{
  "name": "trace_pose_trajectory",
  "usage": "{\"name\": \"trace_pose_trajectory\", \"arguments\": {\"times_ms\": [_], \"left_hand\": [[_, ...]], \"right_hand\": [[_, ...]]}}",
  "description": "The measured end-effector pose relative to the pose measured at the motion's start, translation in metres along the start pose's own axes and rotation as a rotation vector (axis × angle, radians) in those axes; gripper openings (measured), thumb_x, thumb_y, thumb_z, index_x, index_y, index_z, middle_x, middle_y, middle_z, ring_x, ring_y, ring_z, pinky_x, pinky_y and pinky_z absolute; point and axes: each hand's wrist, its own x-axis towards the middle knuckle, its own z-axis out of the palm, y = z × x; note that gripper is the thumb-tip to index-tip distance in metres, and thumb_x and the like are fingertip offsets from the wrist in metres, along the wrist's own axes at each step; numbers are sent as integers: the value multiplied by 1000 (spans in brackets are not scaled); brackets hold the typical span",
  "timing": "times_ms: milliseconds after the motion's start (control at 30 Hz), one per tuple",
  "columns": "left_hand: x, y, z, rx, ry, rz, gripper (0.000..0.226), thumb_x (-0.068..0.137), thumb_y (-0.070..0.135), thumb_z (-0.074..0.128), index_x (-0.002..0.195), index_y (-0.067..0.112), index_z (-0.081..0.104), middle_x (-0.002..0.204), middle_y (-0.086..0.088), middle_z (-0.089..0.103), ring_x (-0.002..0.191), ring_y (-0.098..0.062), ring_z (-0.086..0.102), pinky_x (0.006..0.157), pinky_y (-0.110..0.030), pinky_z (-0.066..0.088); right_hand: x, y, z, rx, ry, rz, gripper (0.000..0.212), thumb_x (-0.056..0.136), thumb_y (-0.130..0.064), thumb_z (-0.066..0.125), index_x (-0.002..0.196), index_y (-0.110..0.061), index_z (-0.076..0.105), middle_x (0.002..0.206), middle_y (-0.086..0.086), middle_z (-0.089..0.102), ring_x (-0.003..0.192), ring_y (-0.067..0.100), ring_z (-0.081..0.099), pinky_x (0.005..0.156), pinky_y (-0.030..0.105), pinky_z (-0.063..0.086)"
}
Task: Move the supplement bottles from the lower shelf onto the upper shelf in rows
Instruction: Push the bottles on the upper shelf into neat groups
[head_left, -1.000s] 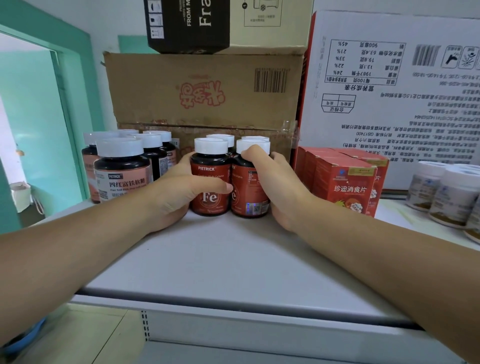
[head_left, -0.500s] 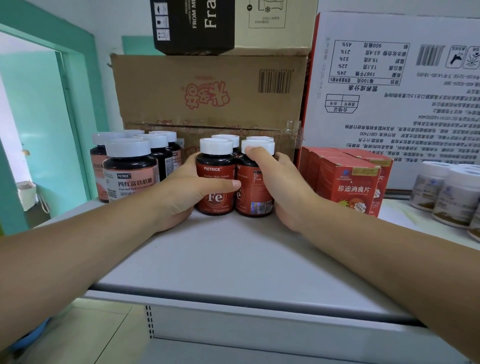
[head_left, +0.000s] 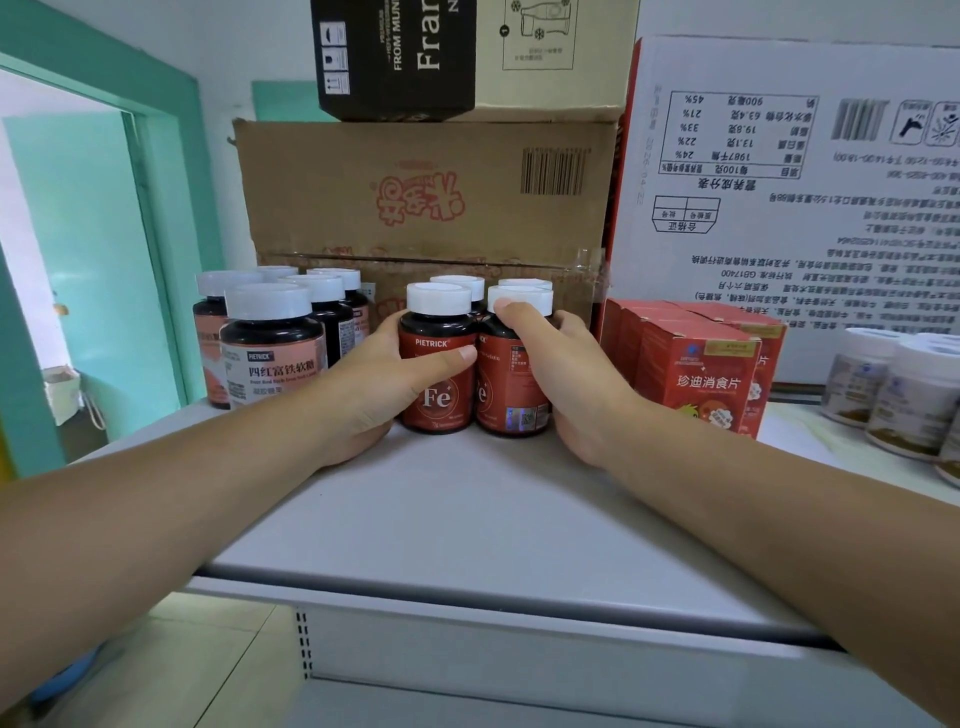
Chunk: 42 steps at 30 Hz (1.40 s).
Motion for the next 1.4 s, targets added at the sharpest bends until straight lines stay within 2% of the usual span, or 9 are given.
{"name": "trace_pose_trajectory", "arguments": {"times_ms": [100,533,733,867,1067,1400], "left_hand": [[0,0,1,0,-11,7,72,69,26,79,135,22,50,124,-2,68,115,-21,64,106,-46,42],[0,1,3,-9,2,2,75,68,24,78,135,19,48,124,-3,67,113,-20,65,105,-45,43],[0,2,2,-4,-24,-6,78,68,26,81,138,20,45,127,-3,65,116,-21,63,106,-46,42],[-2,4,1,-12,-32,-21,85,64,28,84,139,23,45,129,-2,64,117,-21,62,107,-47,42],[-2,3,3,-55,-8,-29,76,67,18,77,137,21,47,125,-4,67,115,-22,63,106,-46,42],[-7,6,4,-86,-78,-21,74,68,10,76,136,18,49,126,-10,66,118,-27,62,107,-49,41]], "right_hand": [[-1,0,0,-4,6,-3,110,53,-71,66,147,-26,30,136,-4,55,119,20,58,101,45,47],[-1,1,-1,-22,10,-5,90,55,-63,64,134,-26,41,124,-3,60,112,22,60,96,45,49],[0,0,0,-35,19,-8,96,53,-67,64,138,-29,37,132,-4,55,118,22,57,100,46,46],[0,-3,-1,-49,46,-40,112,51,-69,66,148,-31,25,146,-5,44,129,21,49,105,47,41],[-3,-3,0,-94,46,-59,117,51,-65,67,151,-32,16,147,-6,42,130,20,47,108,46,38],[-3,0,1,-53,63,-36,108,50,-63,69,146,-34,27,143,-6,44,123,20,52,103,45,44]]}}
